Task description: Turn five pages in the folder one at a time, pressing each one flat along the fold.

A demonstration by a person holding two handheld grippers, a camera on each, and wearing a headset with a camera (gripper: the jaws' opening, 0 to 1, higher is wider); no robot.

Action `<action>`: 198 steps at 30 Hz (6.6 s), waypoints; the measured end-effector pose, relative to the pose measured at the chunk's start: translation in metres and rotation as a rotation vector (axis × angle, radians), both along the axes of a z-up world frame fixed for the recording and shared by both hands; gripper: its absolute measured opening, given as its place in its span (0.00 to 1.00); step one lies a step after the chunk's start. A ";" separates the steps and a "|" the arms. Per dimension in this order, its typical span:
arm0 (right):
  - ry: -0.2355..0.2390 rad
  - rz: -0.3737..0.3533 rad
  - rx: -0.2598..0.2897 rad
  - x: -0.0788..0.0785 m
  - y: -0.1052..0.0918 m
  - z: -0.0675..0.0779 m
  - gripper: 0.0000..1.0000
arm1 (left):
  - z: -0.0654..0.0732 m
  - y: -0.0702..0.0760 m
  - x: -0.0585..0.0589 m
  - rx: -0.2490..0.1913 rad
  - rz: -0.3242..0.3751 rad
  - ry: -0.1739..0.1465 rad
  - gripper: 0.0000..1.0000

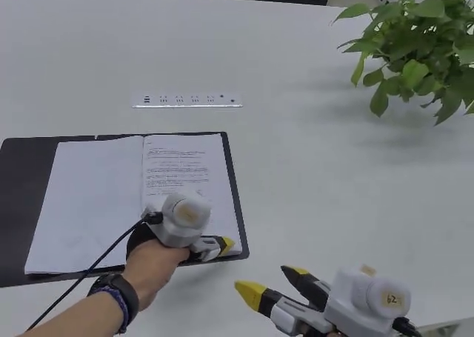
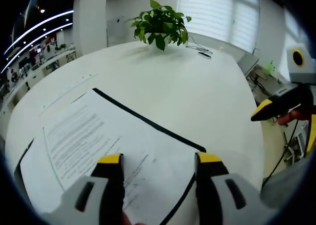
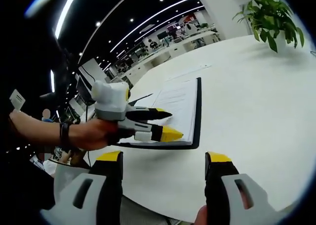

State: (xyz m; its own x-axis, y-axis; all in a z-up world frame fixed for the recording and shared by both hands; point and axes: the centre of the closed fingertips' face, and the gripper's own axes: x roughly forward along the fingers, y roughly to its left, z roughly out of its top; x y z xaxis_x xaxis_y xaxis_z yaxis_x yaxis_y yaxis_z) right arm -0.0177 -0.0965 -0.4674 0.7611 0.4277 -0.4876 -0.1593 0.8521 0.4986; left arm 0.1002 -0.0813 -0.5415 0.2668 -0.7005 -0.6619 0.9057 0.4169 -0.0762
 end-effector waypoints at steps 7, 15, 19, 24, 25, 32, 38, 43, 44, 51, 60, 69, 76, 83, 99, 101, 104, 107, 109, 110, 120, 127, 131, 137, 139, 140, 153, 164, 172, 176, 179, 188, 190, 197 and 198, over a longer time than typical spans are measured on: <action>0.002 0.010 -0.001 0.003 0.003 0.000 0.66 | -0.009 0.002 -0.002 0.046 -0.033 -0.041 0.56; 0.009 0.009 -0.001 0.002 0.003 -0.002 0.64 | -0.008 0.004 0.001 0.032 -0.043 -0.052 0.54; 0.014 0.007 0.000 0.001 0.002 -0.004 0.63 | -0.009 0.005 0.003 0.028 -0.044 -0.048 0.50; 0.016 0.012 0.001 0.002 0.003 -0.004 0.62 | -0.007 0.008 0.008 0.011 -0.028 -0.032 0.44; 0.016 0.012 0.000 0.002 0.003 -0.004 0.62 | -0.007 0.009 0.010 0.010 -0.023 -0.037 0.41; 0.017 0.011 0.003 0.004 0.002 -0.007 0.60 | -0.006 0.014 0.016 -0.011 0.008 -0.021 0.24; 0.022 0.013 0.011 0.004 0.003 -0.009 0.59 | -0.006 0.020 0.022 -0.026 0.046 -0.004 0.06; 0.021 0.017 0.013 0.006 0.004 -0.009 0.59 | -0.003 0.023 0.025 -0.056 0.094 0.034 0.03; 0.021 0.019 0.013 0.008 0.004 -0.009 0.59 | -0.002 0.023 0.025 -0.072 0.109 0.050 0.02; -0.001 0.032 0.012 0.037 0.001 -0.010 0.57 | -0.001 0.024 0.025 -0.105 0.148 0.080 0.02; -0.043 0.038 0.068 0.106 0.008 -0.013 0.52 | 0.001 0.024 0.025 -0.111 0.143 0.086 0.03; -0.023 -0.004 0.151 0.146 0.016 -0.034 0.49 | 0.002 0.024 0.025 -0.118 0.141 0.089 0.03; 0.004 -0.008 0.176 0.157 0.018 -0.045 0.47 | 0.005 0.025 0.025 -0.123 0.134 0.088 0.03; 0.000 -0.010 0.192 0.161 0.019 -0.047 0.38 | 0.007 0.025 0.023 -0.115 0.116 0.087 0.11; -0.006 -0.038 0.225 0.149 0.016 -0.043 0.23 | 0.008 0.048 0.006 -0.083 0.168 0.135 0.40; -0.010 -0.044 0.231 0.146 0.016 -0.042 0.18 | 0.009 0.054 0.000 -0.066 0.169 0.127 0.42; -0.012 -0.043 0.247 0.142 0.019 -0.040 0.16 | 0.015 0.062 -0.004 -0.094 0.212 0.131 0.45; -0.008 -0.022 0.240 0.137 0.026 -0.040 0.11 | 0.019 0.074 -0.007 -0.101 0.238 0.128 0.46; -0.003 -0.006 0.234 0.133 0.031 -0.041 0.10 | 0.021 0.078 -0.007 -0.096 0.238 0.125 0.47; -0.001 -0.003 0.229 0.131 0.032 -0.041 0.09 | 0.022 0.082 -0.006 -0.088 0.235 0.116 0.48; -0.004 -0.013 0.242 0.132 0.041 -0.034 0.00 | 0.048 0.116 -0.006 -0.091 0.264 0.068 0.51; -0.022 0.005 0.239 0.137 0.048 -0.024 0.00 | 0.070 0.133 -0.014 -0.109 0.283 0.040 0.54; -0.028 0.009 0.240 0.139 0.051 -0.020 0.00 | 0.076 0.142 -0.014 -0.103 0.287 0.018 0.55; -0.033 0.033 0.223 0.140 0.058 -0.012 0.00 | 0.081 0.154 -0.019 -0.105 0.298 0.009 0.56; -0.034 0.038 0.221 0.140 0.061 -0.009 0.00 | 0.082 0.159 -0.022 -0.103 0.298 0.007 0.56; -0.034 0.040 0.219 0.140 0.062 -0.009 0.00 | 0.082 0.162 -0.024 -0.103 0.298 0.007 0.57; -0.038 0.073 0.206 0.146 0.083 -0.003 0.00 | 0.089 0.191 -0.036 -0.130 0.350 0.001 0.59; -0.033 0.116 0.194 0.152 0.111 -0.001 0.00 | 0.090 0.221 -0.041 -0.157 0.424 0.004 0.59; -0.032 0.164 0.192 0.159 0.142 0.002 0.00 | 0.087 0.232 -0.050 -0.177 0.456 0.028 0.59; -0.028 0.175 0.202 0.164 0.157 0.002 0.00 | 0.087 0.235 -0.052 -0.176 0.454 0.021 0.59; -0.024 0.196 0.203 0.166 0.171 0.003 0.00 | 0.089 0.235 -0.053 -0.174 0.451 0.018 0.60; -0.014 0.258 0.226 0.173 0.215 0.002 0.00 | 0.091 0.239 -0.053 -0.163 0.437 0.006 0.60; -0.007 0.272 0.229 0.173 0.224 0.000 0.00 | 0.091 0.239 -0.053 -0.163 0.440 0.007 0.60; 0.021 0.288 0.257 0.176 0.243 -0.010 0.00 | 0.090 0.247 -0.050 -0.156 0.459 0.010 0.60; 0.025 0.287 0.262 0.177 0.245 -0.011 0.00 | 0.091 0.248 -0.050 -0.155 0.464 0.009 0.61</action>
State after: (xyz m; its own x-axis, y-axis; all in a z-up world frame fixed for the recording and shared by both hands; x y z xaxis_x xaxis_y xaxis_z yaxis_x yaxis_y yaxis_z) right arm 0.1595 0.1484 -0.4787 0.5814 0.7341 -0.3507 -0.3579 0.6179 0.7001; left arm 0.0506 0.1669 -0.4508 0.5693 -0.5994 -0.5627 0.6257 0.7599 -0.1764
